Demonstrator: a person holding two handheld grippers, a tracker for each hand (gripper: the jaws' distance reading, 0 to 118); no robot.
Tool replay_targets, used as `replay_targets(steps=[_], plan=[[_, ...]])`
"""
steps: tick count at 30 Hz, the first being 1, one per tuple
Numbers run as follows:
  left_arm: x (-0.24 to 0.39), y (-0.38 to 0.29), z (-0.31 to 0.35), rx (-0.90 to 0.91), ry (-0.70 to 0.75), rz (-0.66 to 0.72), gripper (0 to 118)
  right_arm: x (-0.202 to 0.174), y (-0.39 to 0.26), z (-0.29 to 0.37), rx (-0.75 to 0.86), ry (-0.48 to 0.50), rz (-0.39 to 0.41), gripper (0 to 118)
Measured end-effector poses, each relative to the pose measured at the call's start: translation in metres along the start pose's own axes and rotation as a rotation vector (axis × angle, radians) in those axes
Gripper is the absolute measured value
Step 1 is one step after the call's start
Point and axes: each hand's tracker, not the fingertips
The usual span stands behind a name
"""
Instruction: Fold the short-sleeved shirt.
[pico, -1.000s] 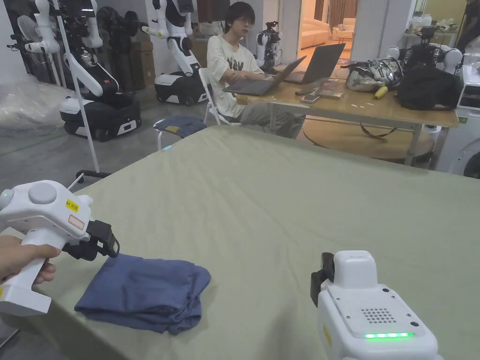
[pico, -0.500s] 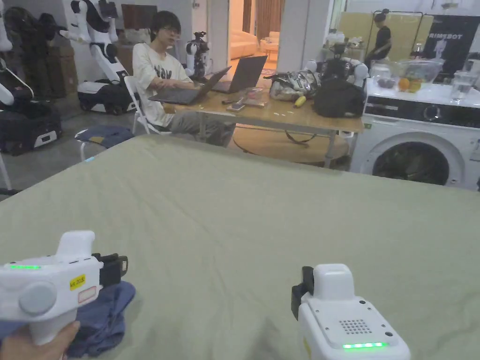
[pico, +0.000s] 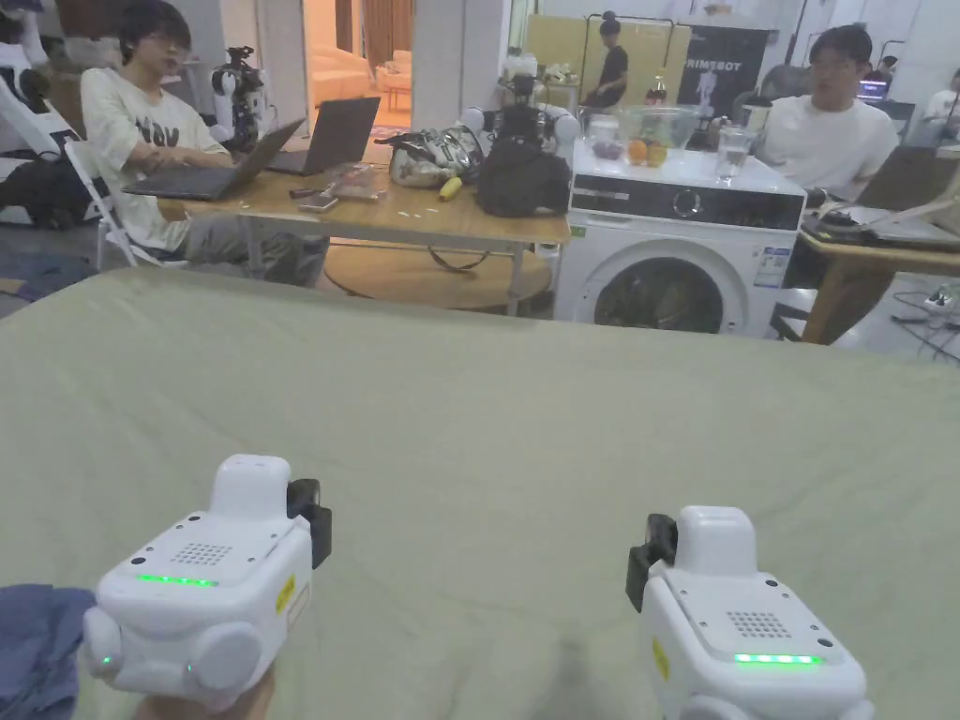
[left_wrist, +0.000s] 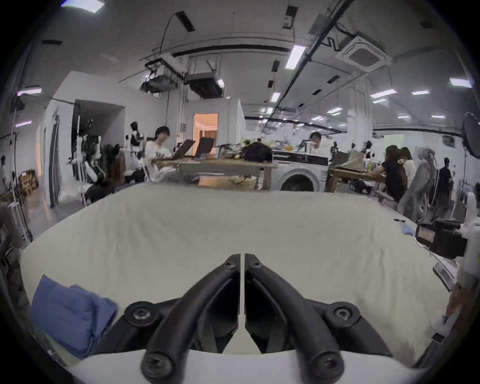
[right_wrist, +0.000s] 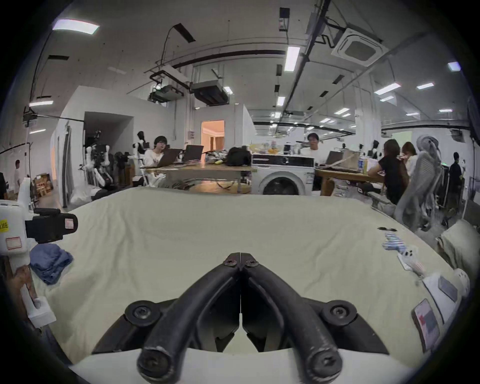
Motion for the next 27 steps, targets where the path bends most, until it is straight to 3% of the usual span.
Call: replay_targets(steps=[8,27], plan=[[0.027,0.012,-0.004,0.052,-0.001,0.004,0,0.017,0.001,0.005,0.045,-0.064,-0.027,0],[0.035,0.011,0.011,0.085,-0.039,0.023,0,0.021,0.000,0.007,0.060,-0.085,-0.042,0]])
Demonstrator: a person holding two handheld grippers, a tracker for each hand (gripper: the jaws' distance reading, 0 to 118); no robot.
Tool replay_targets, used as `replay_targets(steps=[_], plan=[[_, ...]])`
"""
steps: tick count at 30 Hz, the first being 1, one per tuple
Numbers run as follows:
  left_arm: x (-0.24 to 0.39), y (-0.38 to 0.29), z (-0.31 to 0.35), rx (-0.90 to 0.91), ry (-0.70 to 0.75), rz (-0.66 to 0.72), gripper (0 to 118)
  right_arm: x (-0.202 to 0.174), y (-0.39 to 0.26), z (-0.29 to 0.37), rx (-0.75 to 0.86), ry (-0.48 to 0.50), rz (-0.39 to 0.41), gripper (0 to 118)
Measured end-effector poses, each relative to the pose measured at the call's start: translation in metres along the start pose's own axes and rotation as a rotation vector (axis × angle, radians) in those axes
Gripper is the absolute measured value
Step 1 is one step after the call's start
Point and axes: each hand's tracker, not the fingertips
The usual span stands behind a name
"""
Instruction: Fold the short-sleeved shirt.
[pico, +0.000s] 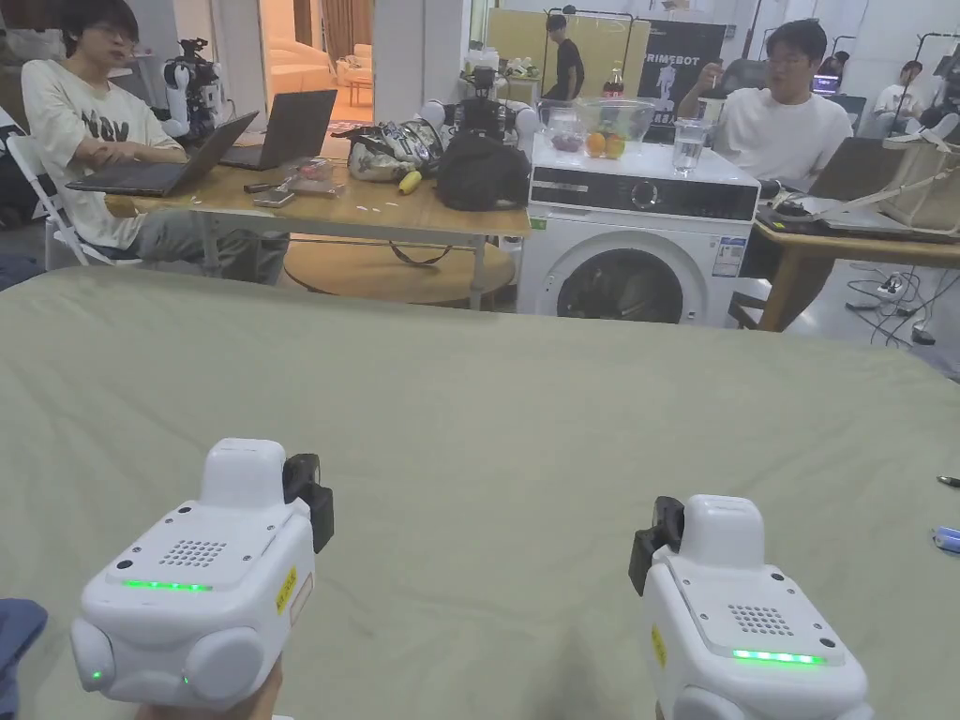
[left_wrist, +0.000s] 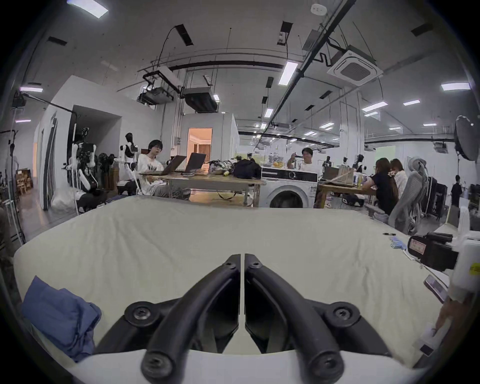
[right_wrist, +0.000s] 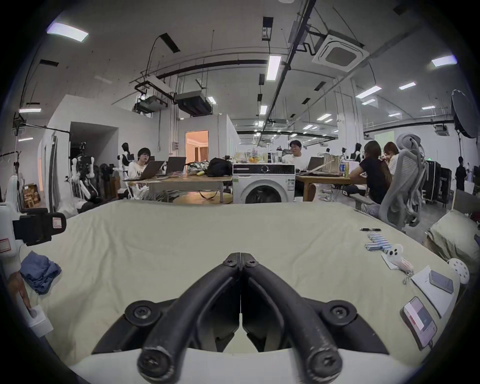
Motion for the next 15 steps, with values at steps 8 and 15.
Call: replay_targets(steps=[8,15], plan=[[0.0050,-0.0090,-0.0005,-0.007,0.025,-0.039,0,-0.0043,-0.0031,0.0009,-0.004,0.001,0.009,0],[0.0027,-0.0106,0.0010,-0.017,0.048,-0.040,18,-0.0094,-0.0014,0.0000,0.009,-0.008,0.025,5]])
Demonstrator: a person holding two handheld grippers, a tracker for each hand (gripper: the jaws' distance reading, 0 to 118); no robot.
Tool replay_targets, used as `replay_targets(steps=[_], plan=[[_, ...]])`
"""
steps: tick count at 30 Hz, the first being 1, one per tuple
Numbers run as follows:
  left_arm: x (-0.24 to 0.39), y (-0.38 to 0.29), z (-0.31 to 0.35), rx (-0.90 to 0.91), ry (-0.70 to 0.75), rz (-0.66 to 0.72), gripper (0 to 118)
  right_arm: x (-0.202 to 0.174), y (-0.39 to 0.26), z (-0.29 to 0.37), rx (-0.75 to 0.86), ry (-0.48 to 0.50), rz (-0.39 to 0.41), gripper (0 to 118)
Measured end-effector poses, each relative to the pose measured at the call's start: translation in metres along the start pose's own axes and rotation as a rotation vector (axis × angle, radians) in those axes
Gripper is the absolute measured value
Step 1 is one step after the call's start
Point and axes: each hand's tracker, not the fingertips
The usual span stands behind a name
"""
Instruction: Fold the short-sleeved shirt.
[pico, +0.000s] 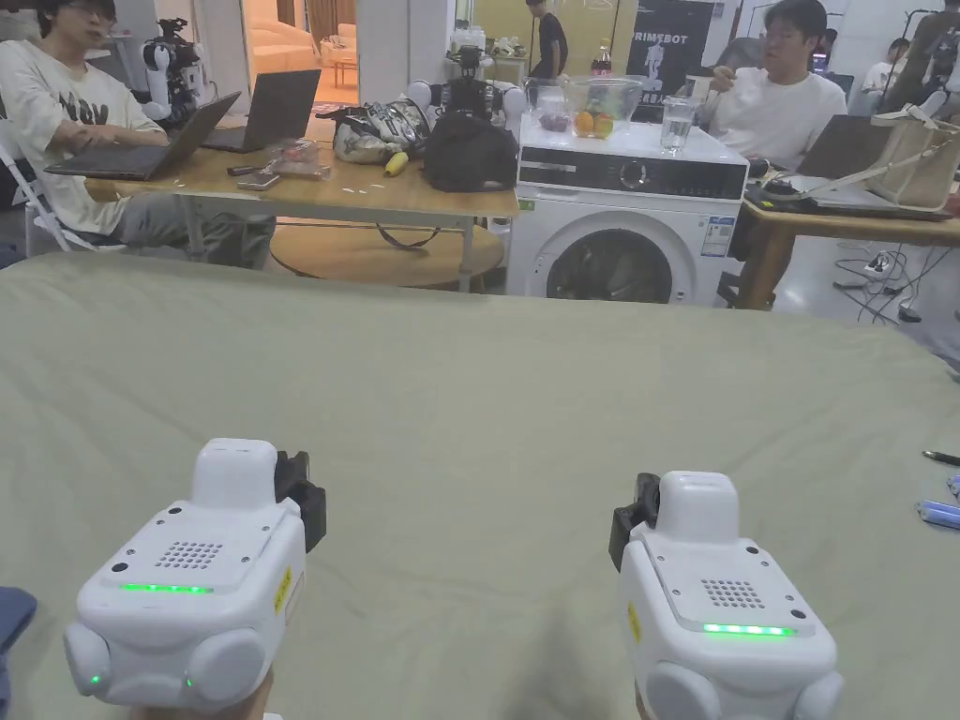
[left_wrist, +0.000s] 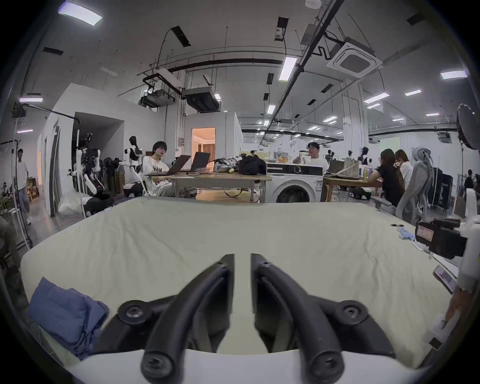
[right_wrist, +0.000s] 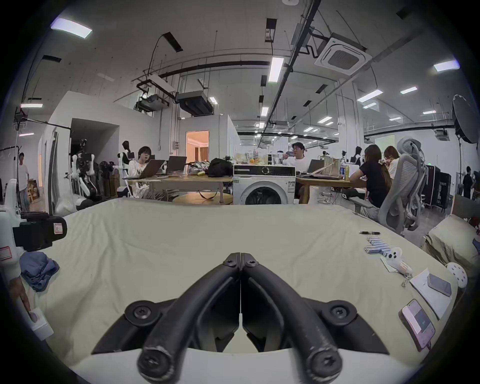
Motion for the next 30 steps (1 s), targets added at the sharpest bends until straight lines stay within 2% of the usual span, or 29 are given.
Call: replay_targets(steps=[2,3,4,9,16,20,24,27,30], plan=[[-0.002,0.000,-0.001,-0.005,0.008,0.007,37,0.000,0.001,0.000,0.006,-0.009,0.005,30],[-0.003,0.000,-0.001,-0.006,0.013,0.014,47,0.000,0.002,0.000,0.009,-0.006,0.005,49],[-0.004,0.000,-0.001,-0.004,0.019,0.021,53,0.000,0.002,-0.001,0.009,-0.002,0.005,59],[-0.008,0.001,0.001,0.019,0.015,0.047,70,-0.001,0.003,-0.006,0.004,-0.014,0.005,75],[-0.005,0.003,-0.001,0.013,-0.018,-0.004,70,0.005,0.003,-0.012,-0.034,-0.021,-0.038,76],[-0.006,0.006,-0.001,0.010,-0.033,0.010,70,0.014,0.001,-0.014,-0.067,0.030,-0.114,77],[-0.006,0.008,-0.001,0.007,-0.010,0.013,70,0.015,0.001,-0.013,-0.063,0.057,-0.113,77],[-0.007,0.007,-0.002,0.019,0.032,0.010,70,0.010,0.003,-0.017,-0.065,-0.029,-0.082,77],[-0.008,0.007,-0.001,0.030,0.049,0.011,70,0.011,0.004,-0.017,-0.046,-0.020,-0.096,77]])
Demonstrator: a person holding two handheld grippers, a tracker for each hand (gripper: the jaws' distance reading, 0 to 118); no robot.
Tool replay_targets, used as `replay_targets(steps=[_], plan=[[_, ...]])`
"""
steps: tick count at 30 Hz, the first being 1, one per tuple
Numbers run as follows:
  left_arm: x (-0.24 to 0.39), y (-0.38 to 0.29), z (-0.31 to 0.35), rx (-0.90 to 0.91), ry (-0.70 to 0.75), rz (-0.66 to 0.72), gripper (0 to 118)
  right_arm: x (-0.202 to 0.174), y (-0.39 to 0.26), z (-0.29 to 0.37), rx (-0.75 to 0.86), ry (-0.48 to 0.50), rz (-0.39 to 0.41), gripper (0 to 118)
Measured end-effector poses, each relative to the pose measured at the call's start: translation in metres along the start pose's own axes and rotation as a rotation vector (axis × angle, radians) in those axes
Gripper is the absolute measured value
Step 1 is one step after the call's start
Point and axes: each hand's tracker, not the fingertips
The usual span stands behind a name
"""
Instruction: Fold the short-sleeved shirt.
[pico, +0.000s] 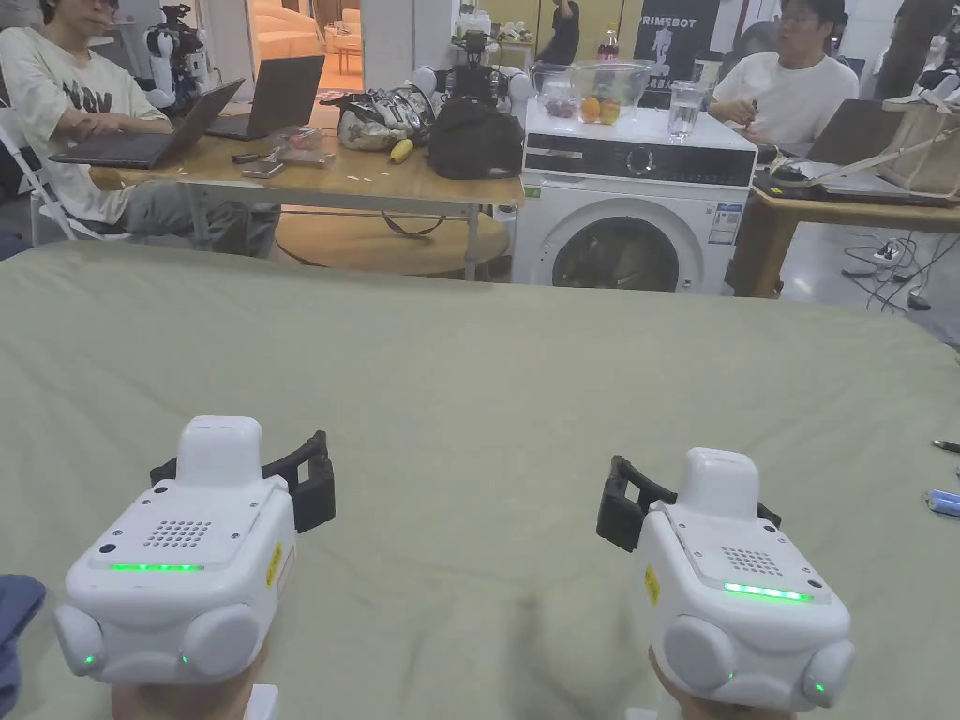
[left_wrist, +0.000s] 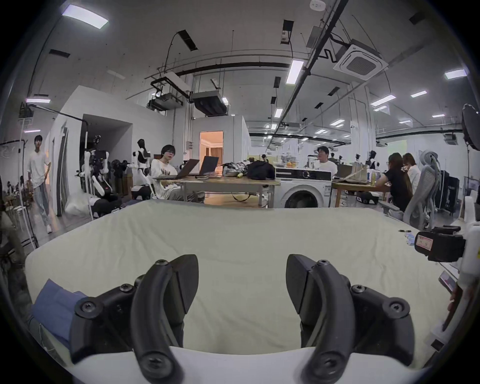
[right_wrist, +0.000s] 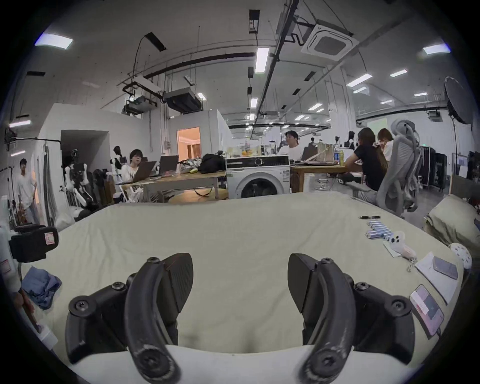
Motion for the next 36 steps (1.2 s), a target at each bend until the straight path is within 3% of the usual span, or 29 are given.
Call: replay_targets(steps=[8,20,29,36], plan=[[-0.006,0.000,-0.002,-0.010,-0.006,0.025,70,-0.005,0.012,-0.004,-0.019,-0.047,-0.053,77],[-0.009,0.002,-0.003,-0.017,-0.024,0.053,70,0.005,0.019,-0.005,-0.083,0.007,-0.196,77],[-0.009,0.001,-0.007,-0.022,0.009,0.046,70,-0.001,0.017,-0.009,-0.108,-0.077,-0.119,82],[-0.010,0.002,-0.005,-0.011,0.013,0.034,70,-0.002,0.018,-0.007,-0.099,-0.075,-0.118,82]])
